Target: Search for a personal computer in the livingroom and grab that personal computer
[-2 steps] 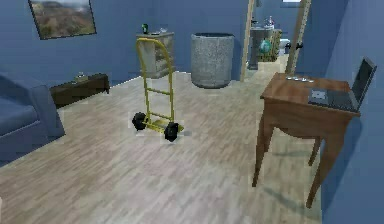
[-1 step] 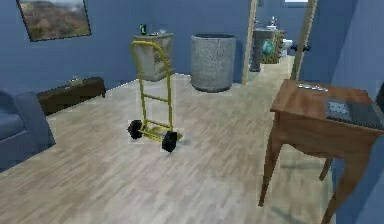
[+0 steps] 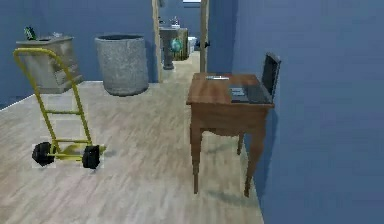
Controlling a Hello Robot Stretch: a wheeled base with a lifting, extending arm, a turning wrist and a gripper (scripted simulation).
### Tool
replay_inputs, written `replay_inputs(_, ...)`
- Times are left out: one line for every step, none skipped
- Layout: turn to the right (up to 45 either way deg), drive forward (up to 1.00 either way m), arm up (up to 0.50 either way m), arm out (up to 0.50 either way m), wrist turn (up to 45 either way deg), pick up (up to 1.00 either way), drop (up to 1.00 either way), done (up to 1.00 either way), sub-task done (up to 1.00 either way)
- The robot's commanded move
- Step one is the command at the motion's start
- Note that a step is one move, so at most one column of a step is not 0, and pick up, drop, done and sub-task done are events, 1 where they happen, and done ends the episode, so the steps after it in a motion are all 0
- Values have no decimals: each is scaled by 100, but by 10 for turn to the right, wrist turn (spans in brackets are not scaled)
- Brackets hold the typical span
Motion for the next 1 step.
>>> replay_inputs(0, 45, 0, 0, 0, 0, 0, 0, 0)
